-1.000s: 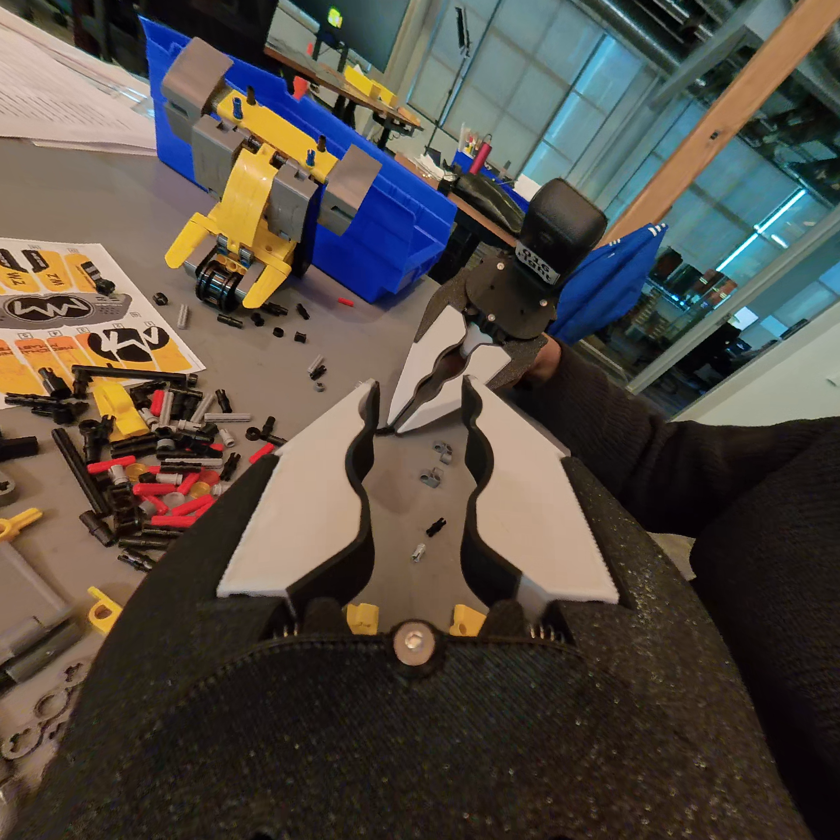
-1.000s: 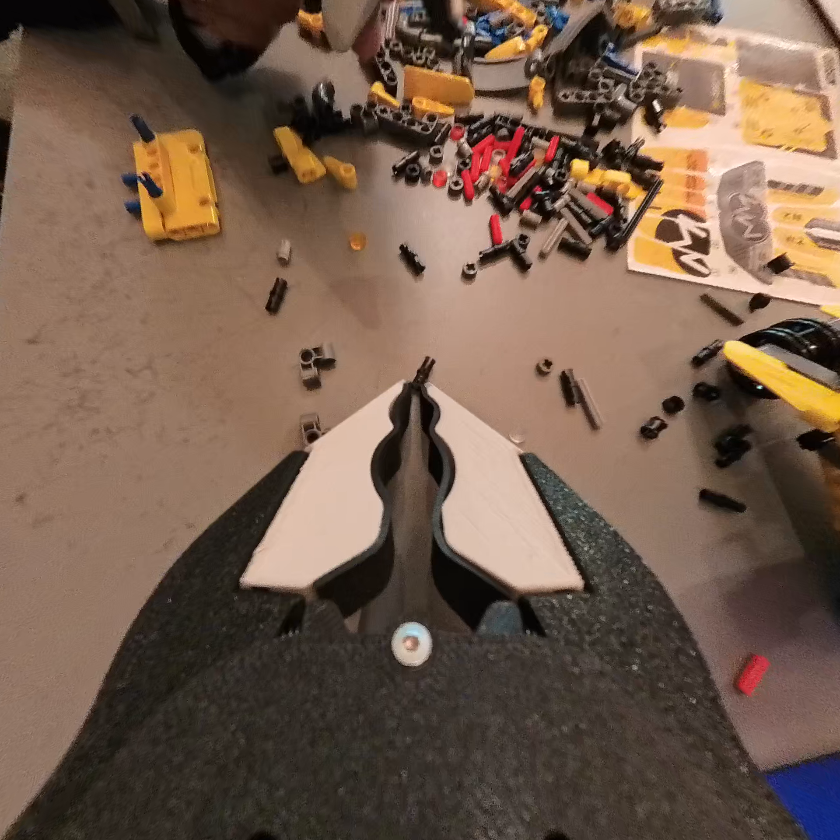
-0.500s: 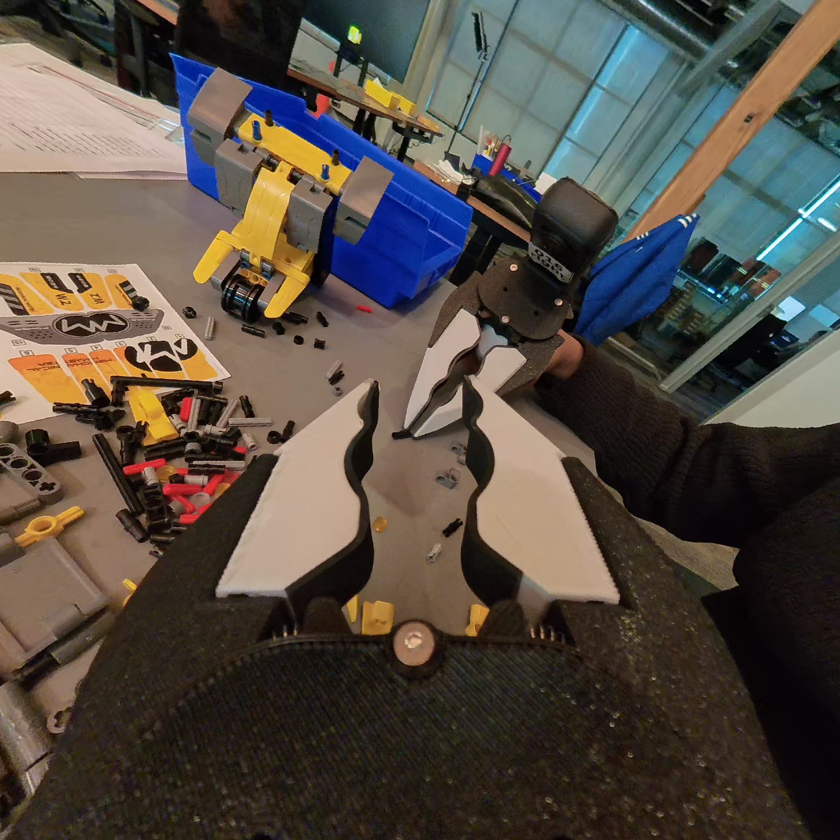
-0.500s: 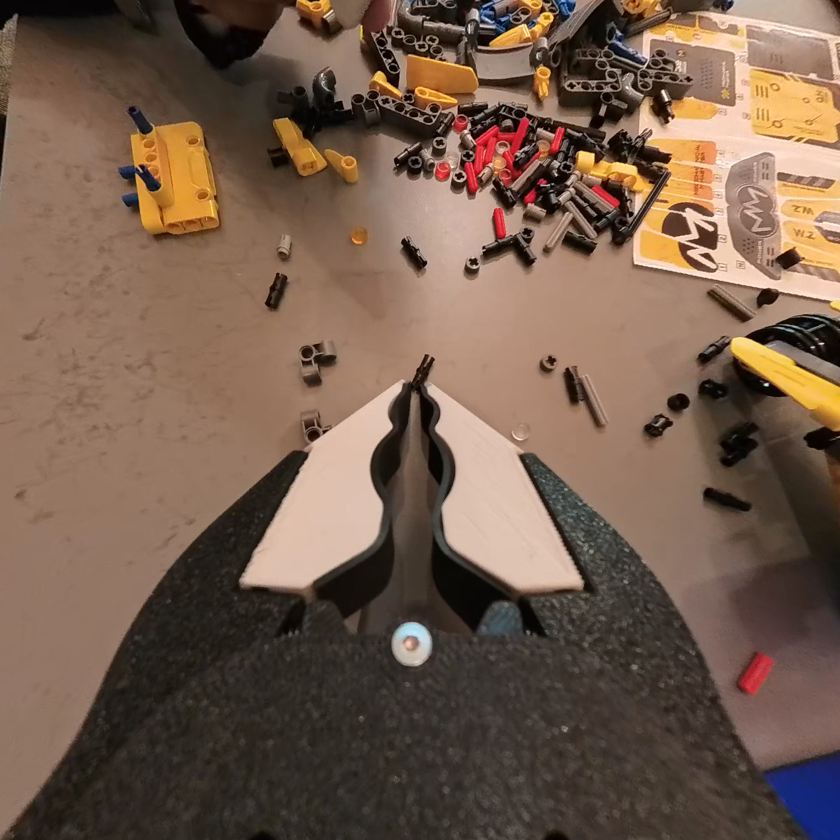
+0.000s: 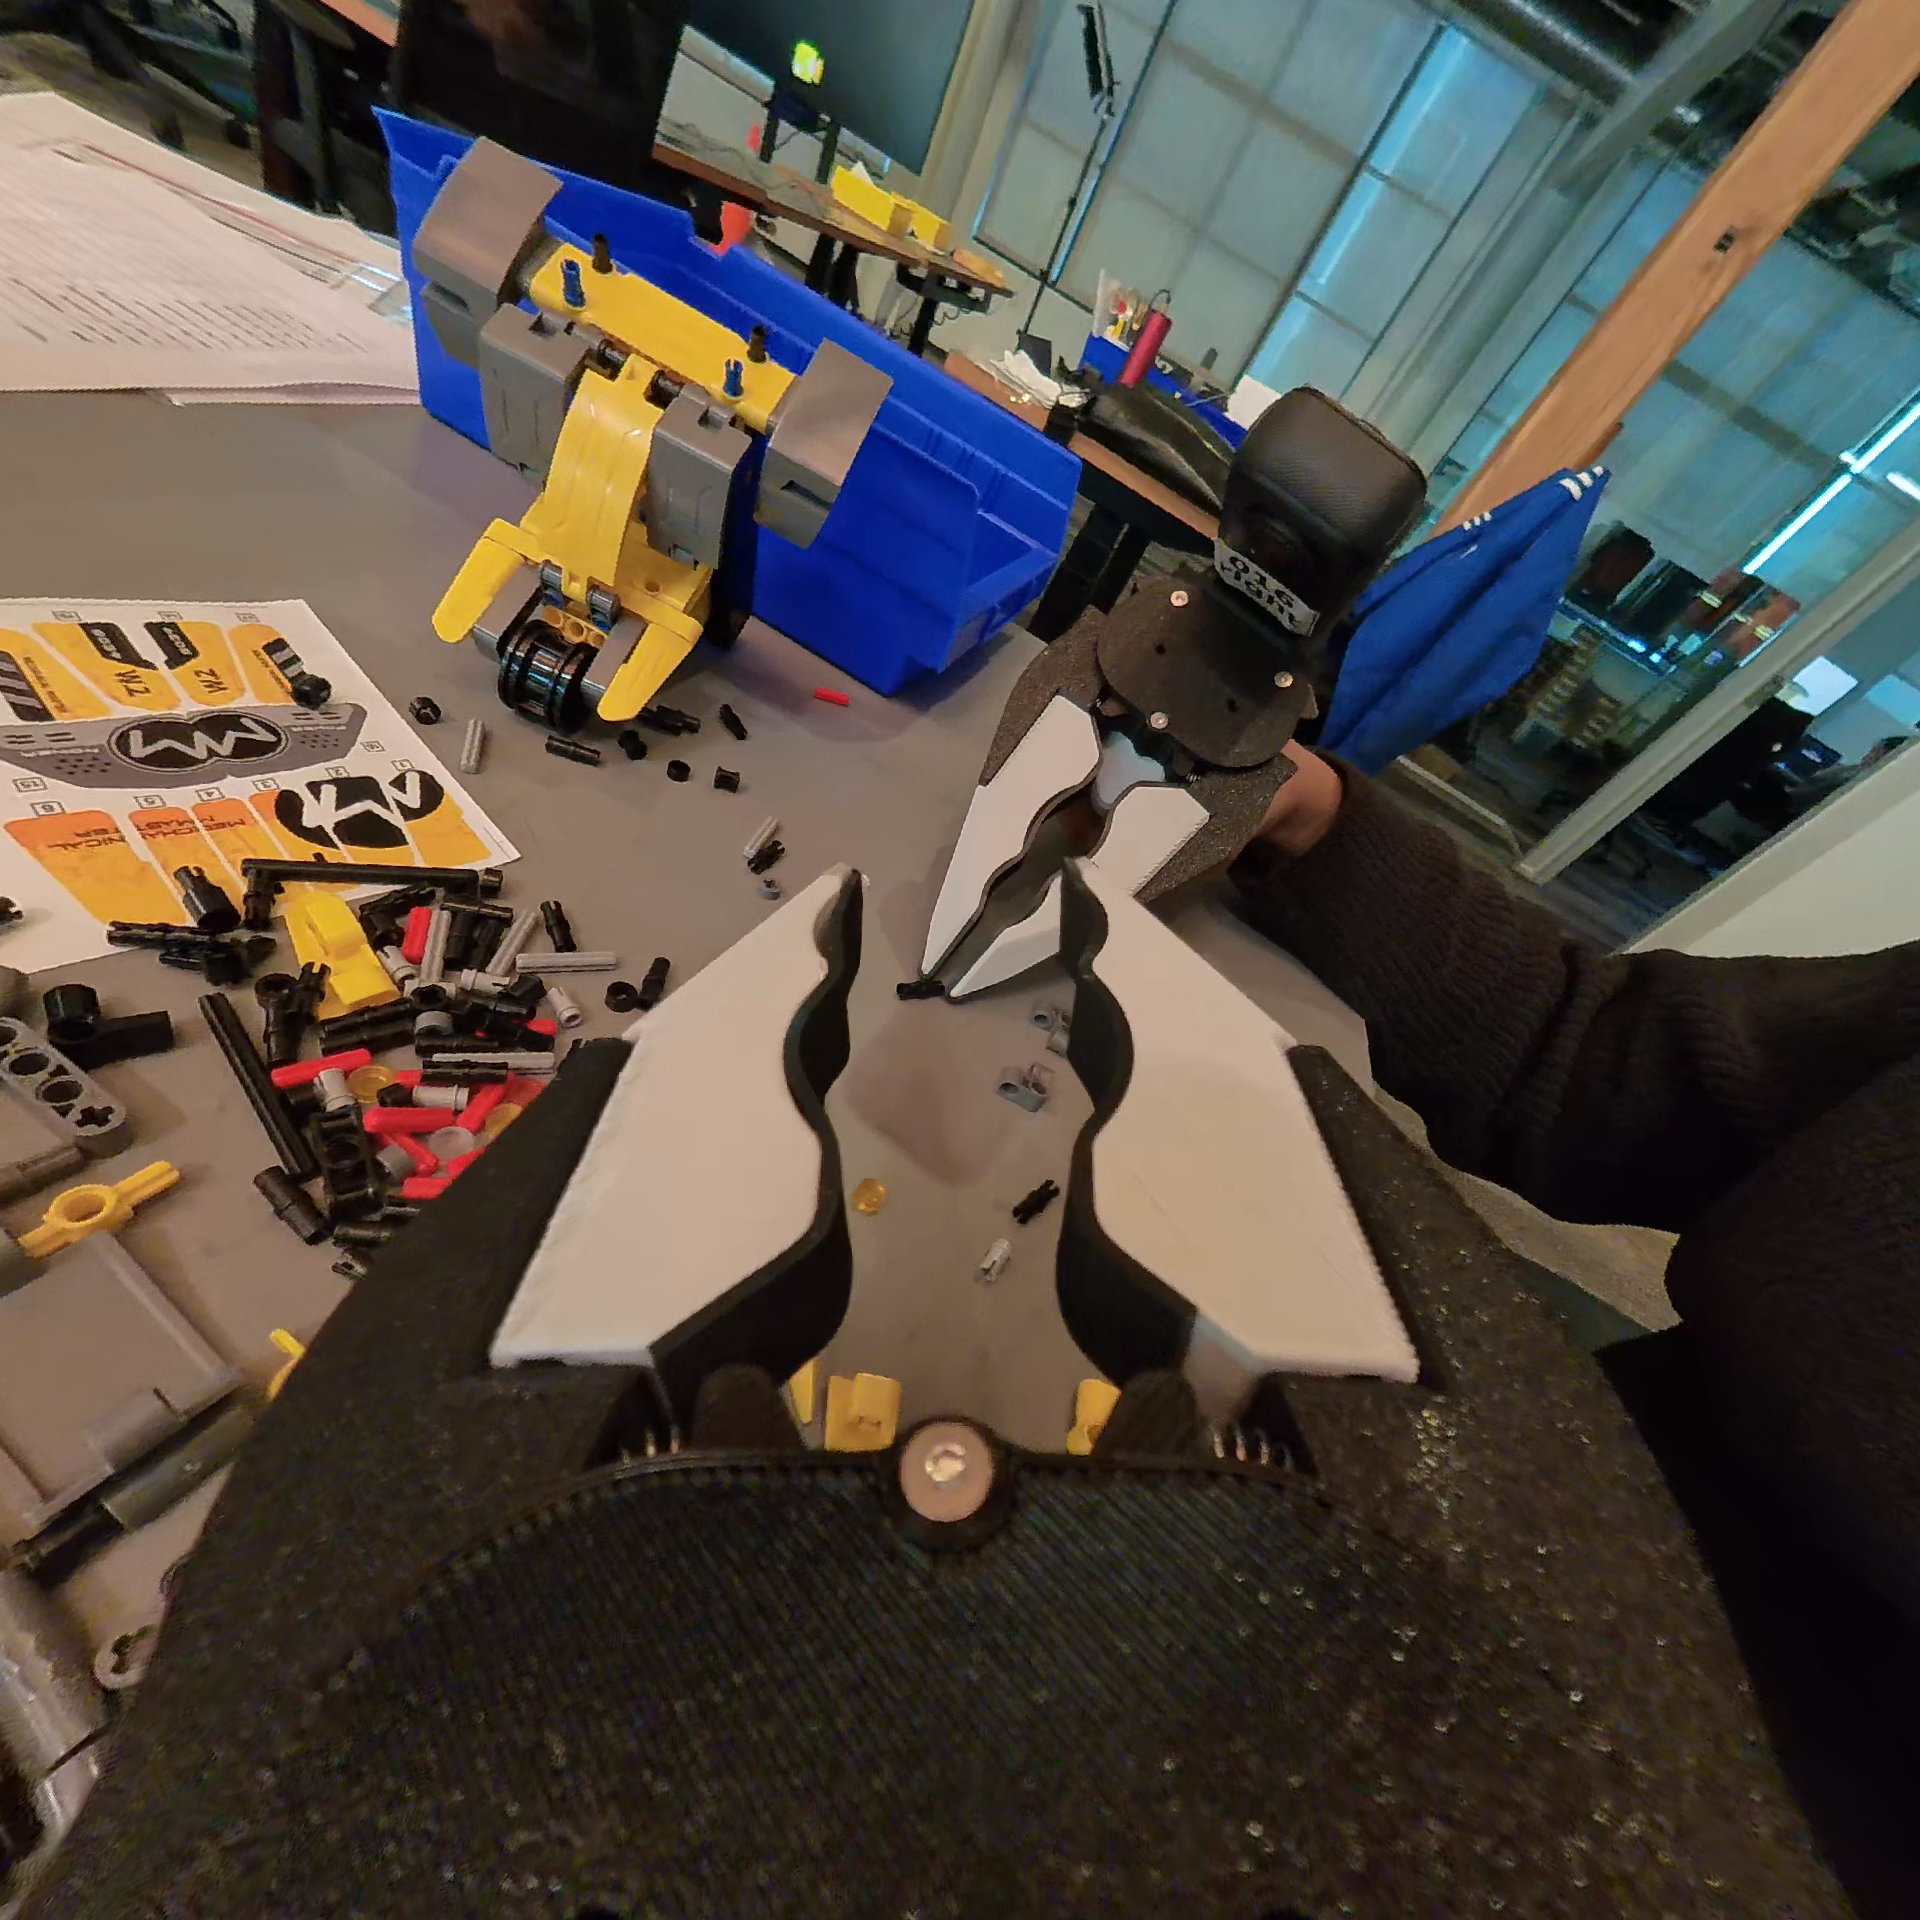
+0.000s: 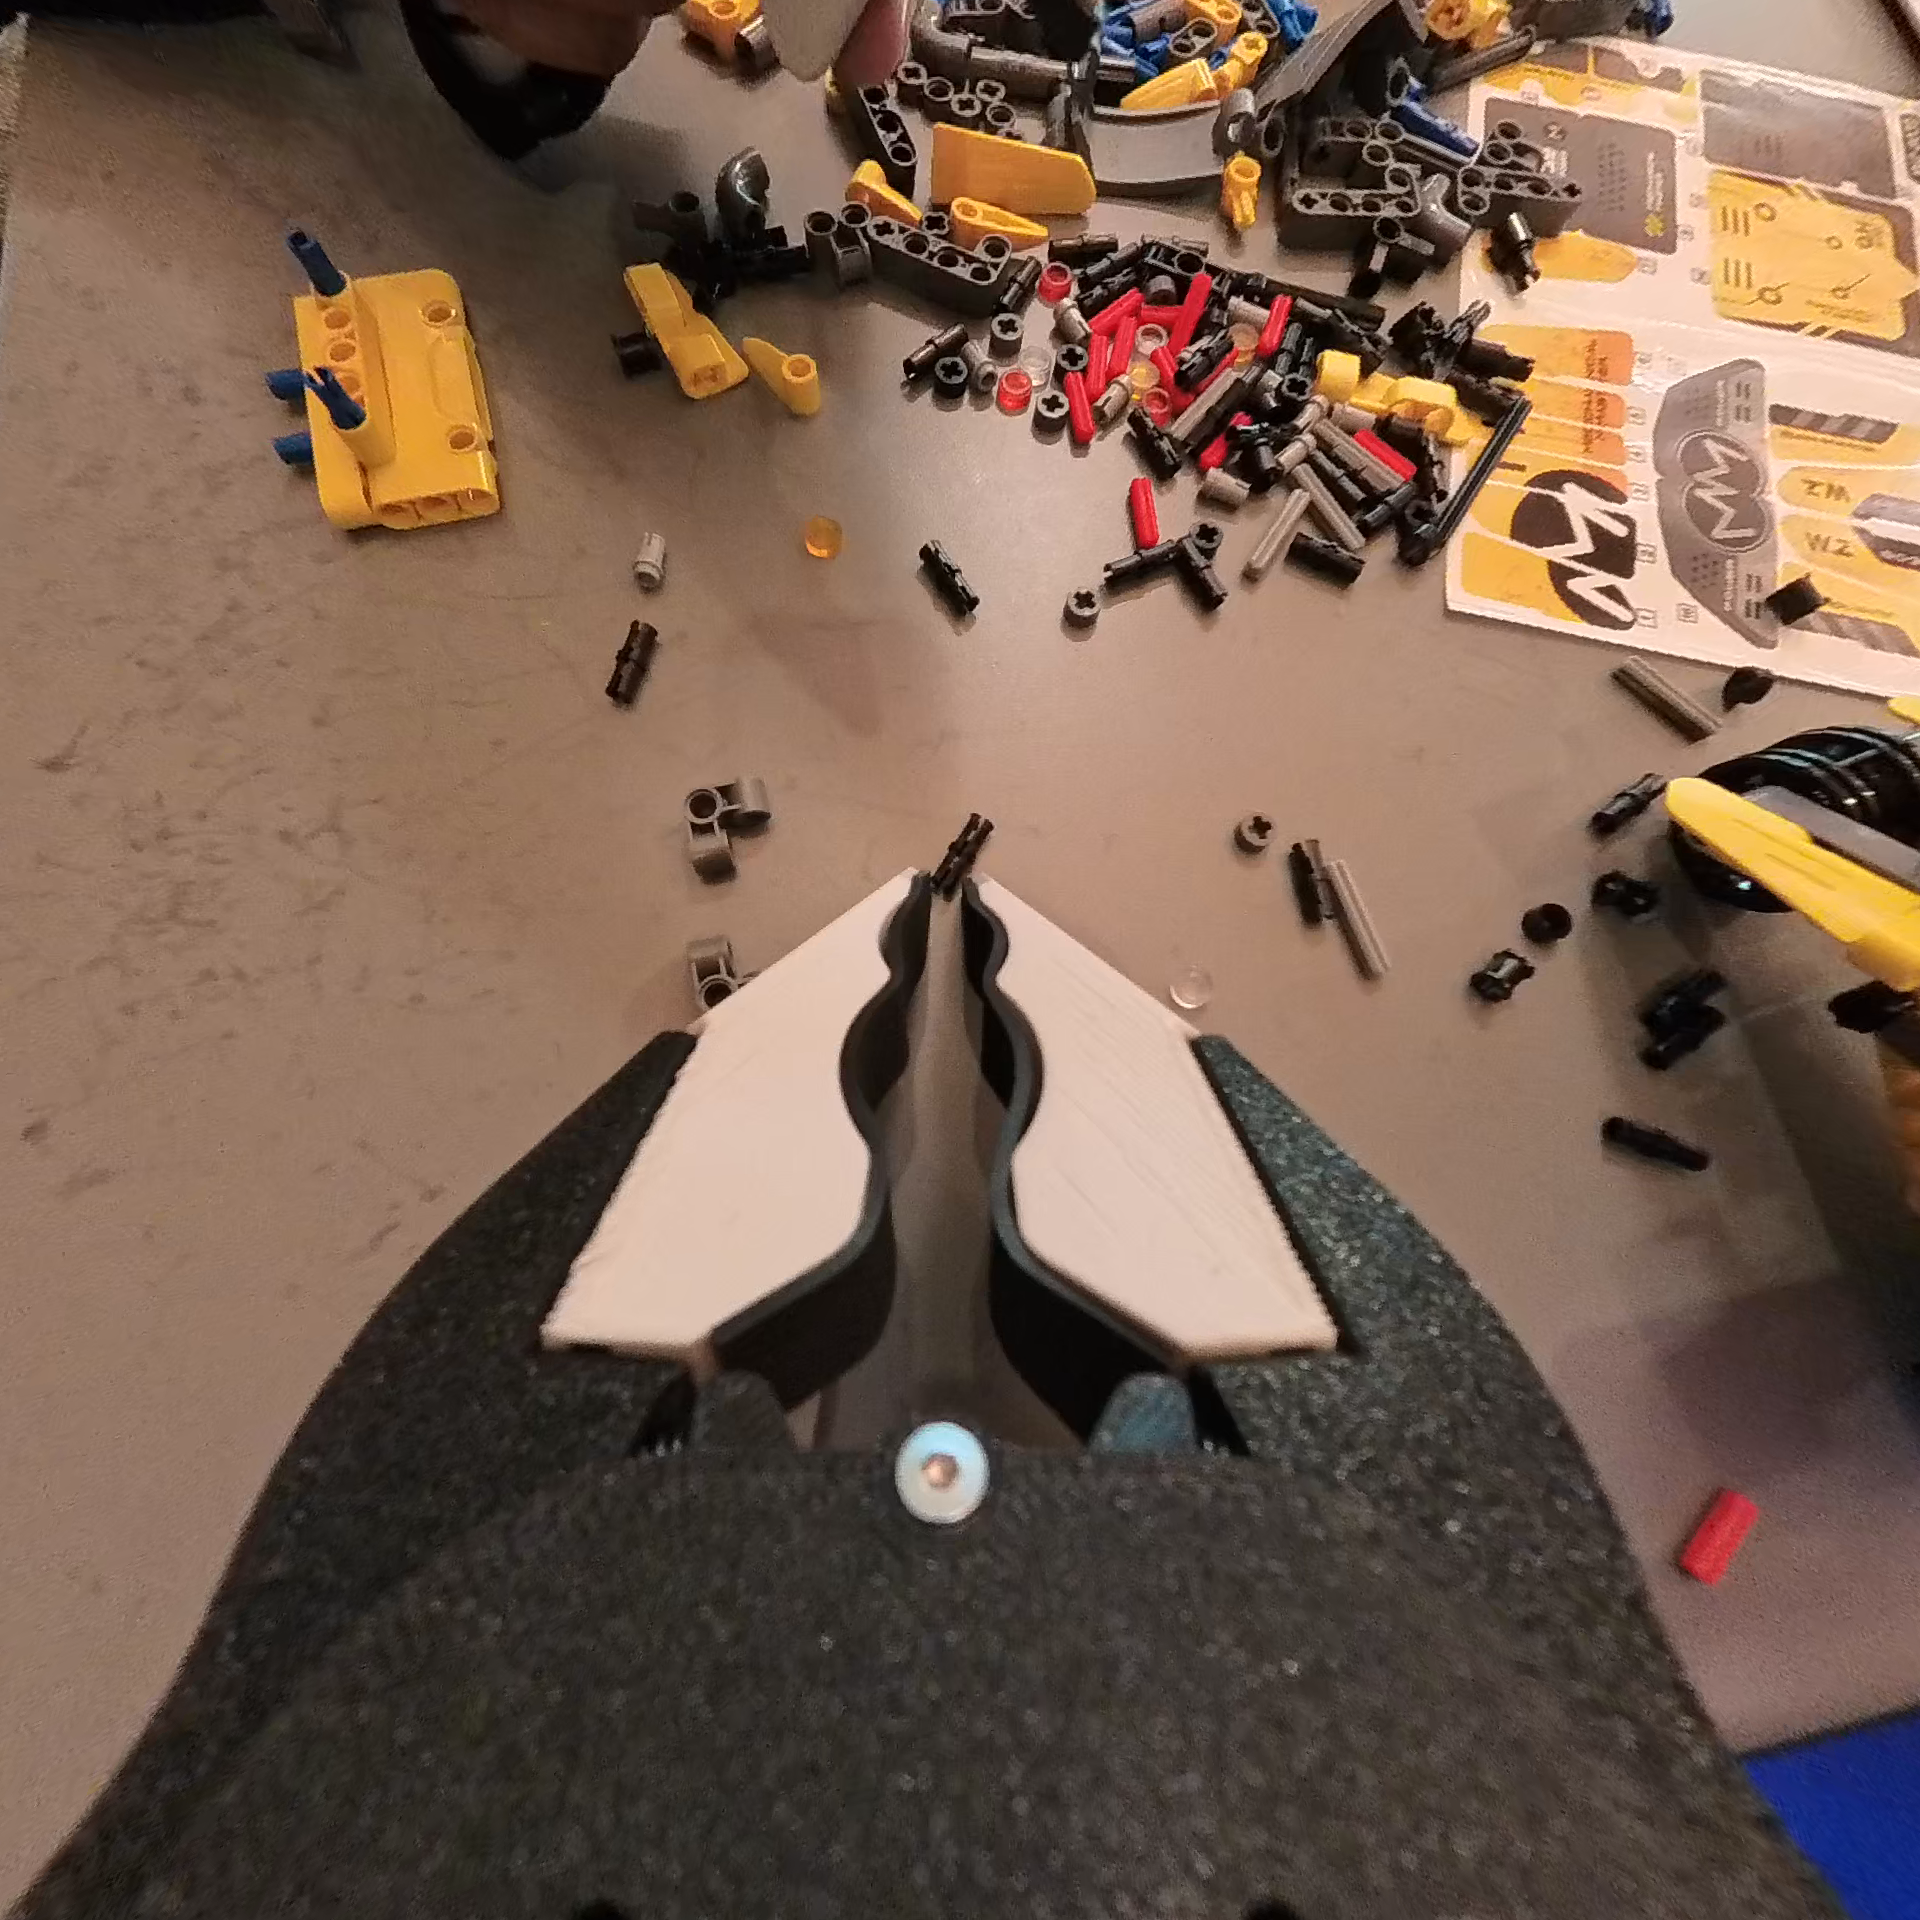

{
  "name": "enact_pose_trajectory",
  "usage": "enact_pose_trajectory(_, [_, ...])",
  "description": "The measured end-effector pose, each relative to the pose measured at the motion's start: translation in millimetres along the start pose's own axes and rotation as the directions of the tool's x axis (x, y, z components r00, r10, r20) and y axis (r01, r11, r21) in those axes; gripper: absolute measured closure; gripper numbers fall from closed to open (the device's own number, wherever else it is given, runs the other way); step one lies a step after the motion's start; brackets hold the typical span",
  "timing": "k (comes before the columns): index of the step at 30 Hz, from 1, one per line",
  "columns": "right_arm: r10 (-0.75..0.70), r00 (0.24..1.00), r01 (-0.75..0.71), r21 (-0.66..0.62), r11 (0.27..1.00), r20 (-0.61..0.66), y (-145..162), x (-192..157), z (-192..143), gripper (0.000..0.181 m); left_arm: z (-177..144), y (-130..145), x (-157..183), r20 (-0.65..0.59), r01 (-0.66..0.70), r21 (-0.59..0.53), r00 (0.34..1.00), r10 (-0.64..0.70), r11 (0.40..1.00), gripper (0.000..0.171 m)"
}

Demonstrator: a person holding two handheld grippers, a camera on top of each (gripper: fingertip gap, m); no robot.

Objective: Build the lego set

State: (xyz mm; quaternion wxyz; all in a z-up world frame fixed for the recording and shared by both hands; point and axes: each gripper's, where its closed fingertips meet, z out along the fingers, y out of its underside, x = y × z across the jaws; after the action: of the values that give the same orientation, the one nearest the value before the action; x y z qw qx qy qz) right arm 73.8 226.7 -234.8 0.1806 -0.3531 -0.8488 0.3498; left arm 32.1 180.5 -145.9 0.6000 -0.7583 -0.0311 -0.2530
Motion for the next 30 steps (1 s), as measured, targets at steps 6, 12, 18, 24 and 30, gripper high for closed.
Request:
enact_pose_trajectory(6, [0.0, 1.0, 0.0, 0.0, 1.0, 0.0, 0.0, 0.0, 0.0, 0.175, -0.9, -0.8, -1.5, 0.004, 0.006, 0.005, 1.0, -0.006, 1.0, 0.136])
enact_pose_trajectory(12, [0.001, 1.0, -0.001, 0.0, 1.0, 0.001, 0.0, 0.0, 0.0, 0.175, -0.1, 1.0, -3.6, 0.012, 0.005, -0.001, 1.0, -0.005, 1.0, 0.136])
enact_pose_trajectory(18, [-0.004, 1.0, 0.004, -0.001, 1.0, -0.004, -0.1, 0.0, 0.2, 0.175, -0.5, -0.3, -1.0, 0.008, 0.003, 0.004, 1.0, -0.003, 1.0, 0.136])
enact_pose_trajectory(24, [-0.001, 1.0, 0.001, 0.0, 1.0, 0.0, -0.2, -0.1, 0.2, 0.175, -0.8, -1.0, -3.7, 0.029, -0.016, 0.008, 0.999, 0.015, 1.0, 0.136])
enact_pose_trajectory(30, [-0.013, 1.0, 0.013, -0.001, 1.0, -0.01, -0.4, -0.1, 0.4, 0.174, -3.0, -3.2, -8.0, 0.041, 0.011, 0.021, 0.999, -0.011, 1.0, 0.135])
